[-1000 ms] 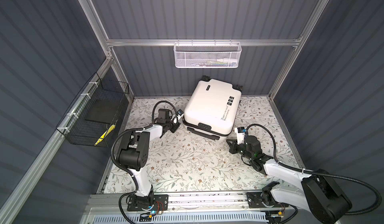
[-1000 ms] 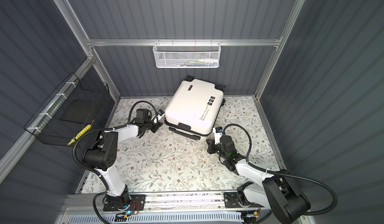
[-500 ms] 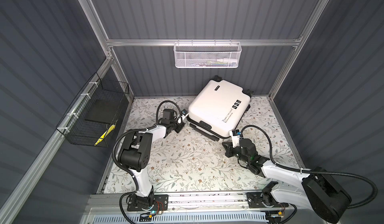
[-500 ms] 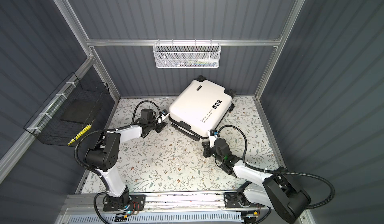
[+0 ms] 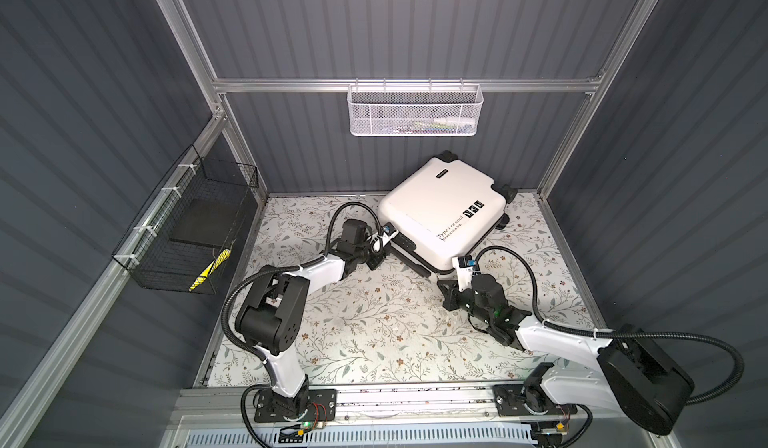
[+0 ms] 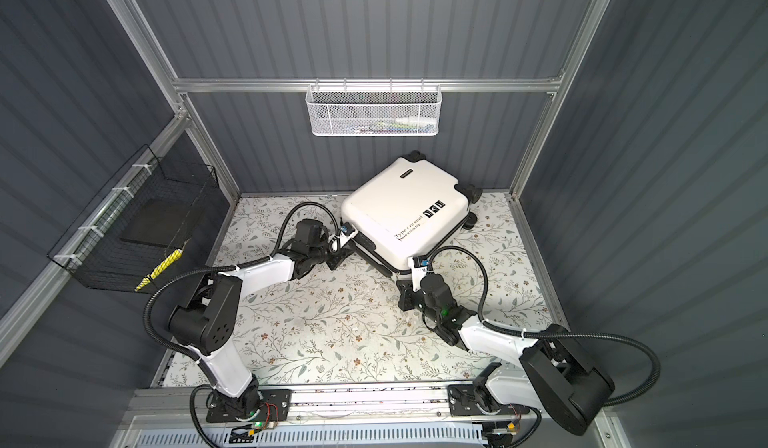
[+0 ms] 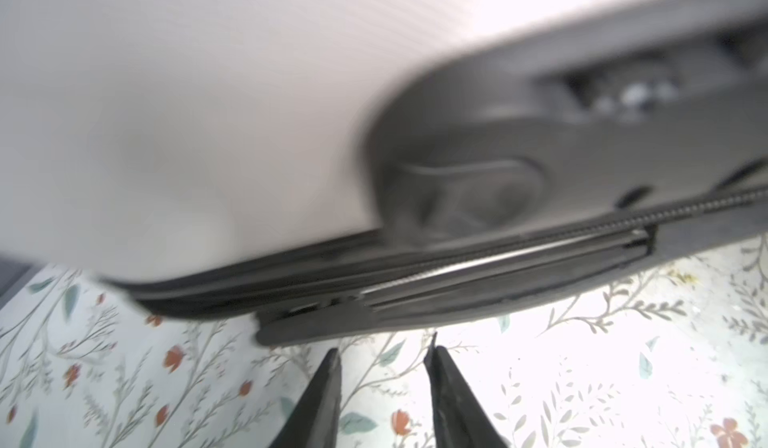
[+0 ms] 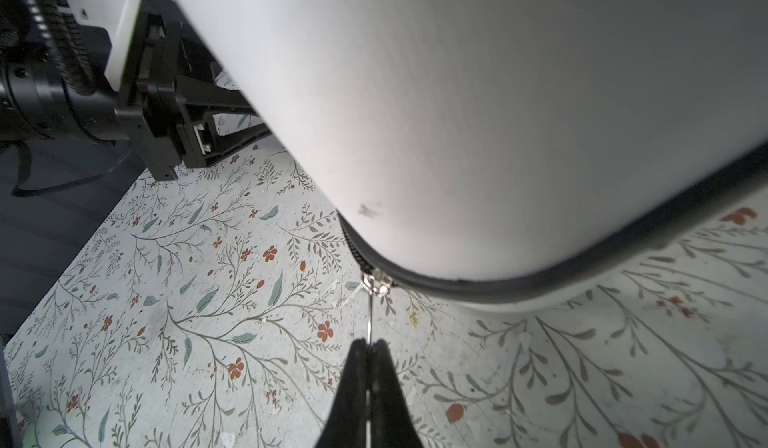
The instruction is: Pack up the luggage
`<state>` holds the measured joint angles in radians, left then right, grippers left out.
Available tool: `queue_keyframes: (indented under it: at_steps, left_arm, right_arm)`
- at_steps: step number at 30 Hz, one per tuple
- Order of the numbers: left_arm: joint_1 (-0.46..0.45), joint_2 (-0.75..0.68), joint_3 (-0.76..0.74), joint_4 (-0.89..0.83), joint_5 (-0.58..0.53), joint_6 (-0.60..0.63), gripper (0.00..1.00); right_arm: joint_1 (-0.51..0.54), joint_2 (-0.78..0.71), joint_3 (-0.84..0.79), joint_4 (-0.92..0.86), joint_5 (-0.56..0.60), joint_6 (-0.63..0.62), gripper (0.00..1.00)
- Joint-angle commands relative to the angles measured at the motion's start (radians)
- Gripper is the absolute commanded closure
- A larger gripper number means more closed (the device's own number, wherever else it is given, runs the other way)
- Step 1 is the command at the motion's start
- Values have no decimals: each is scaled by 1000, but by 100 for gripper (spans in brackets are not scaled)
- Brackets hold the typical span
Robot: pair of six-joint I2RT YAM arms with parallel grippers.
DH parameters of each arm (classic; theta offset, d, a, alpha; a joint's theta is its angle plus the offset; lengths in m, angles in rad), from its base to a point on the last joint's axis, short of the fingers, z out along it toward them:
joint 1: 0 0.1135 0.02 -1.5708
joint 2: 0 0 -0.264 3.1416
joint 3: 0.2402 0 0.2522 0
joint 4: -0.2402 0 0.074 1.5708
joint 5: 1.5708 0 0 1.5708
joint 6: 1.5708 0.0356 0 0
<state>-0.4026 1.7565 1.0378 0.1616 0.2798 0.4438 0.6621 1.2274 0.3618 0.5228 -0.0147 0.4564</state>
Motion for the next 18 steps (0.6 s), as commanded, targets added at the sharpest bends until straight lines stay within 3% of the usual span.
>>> queue_keyframes:
  at_steps: [1,6,12,18]
  left_arm:
    - [92,-47,34,-37,-14,-232,64]
    - [175,-61,87,-105,83,-434,64]
    - [188,-92,106,31,159,-601,54]
    - [188,75,353,19,304,-685,53]
  right_arm:
    - [23,-53,-27,7,-39,2,100]
    - [21,-101,-69,-28,-32,2,100]
    - [21,-163,-99,-61,-20,5,100]
    - [21,-217,-140,-90,-11,7,100]
